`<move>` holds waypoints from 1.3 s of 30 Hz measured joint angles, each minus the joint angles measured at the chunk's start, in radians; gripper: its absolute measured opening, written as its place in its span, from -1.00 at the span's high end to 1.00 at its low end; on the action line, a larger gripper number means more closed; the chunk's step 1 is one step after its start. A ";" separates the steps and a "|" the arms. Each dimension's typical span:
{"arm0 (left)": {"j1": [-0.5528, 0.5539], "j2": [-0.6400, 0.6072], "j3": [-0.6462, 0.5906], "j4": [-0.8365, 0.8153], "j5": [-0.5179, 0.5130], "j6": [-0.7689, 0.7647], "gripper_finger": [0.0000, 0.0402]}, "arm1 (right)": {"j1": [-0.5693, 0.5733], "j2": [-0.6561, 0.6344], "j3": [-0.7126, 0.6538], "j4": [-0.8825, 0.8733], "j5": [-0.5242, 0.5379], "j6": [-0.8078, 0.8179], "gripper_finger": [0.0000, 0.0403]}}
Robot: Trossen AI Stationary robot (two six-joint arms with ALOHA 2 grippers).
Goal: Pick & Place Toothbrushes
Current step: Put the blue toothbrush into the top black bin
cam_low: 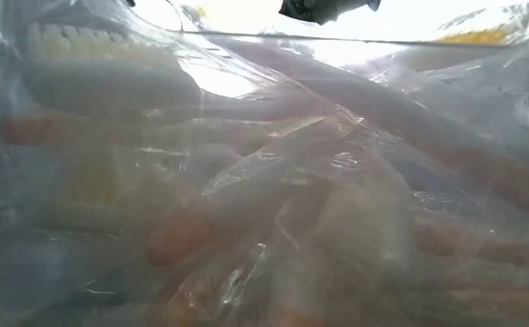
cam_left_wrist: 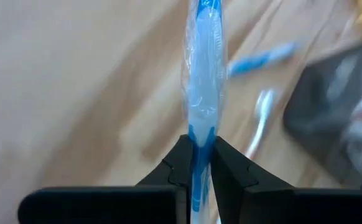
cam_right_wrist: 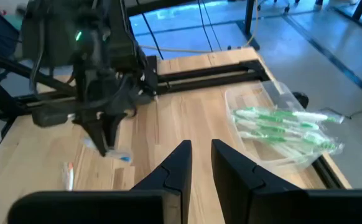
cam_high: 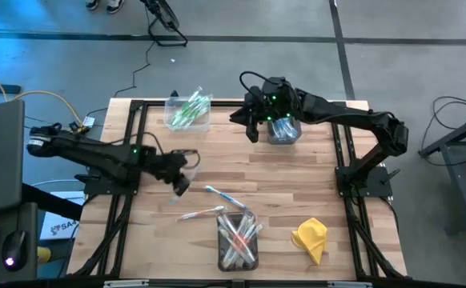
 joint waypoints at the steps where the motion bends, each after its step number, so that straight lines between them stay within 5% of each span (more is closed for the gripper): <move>1: 0.033 0.000 0.000 0.036 0.007 0.035 0.86 | 0.000 0.000 0.000 -0.008 0.000 0.000 0.73; 12: 0.338 0.000 0.001 0.415 0.153 0.278 0.86 | -0.009 0.000 0.000 -0.025 0.000 0.055 0.73; 29: 0.552 0.000 0.002 0.796 0.270 0.399 0.86 | -0.008 0.000 0.000 0.016 0.039 0.056 0.73; 39: 0.579 0.003 0.131 0.729 0.282 0.497 0.86 | -0.005 0.000 0.000 0.017 0.094 0.082 0.73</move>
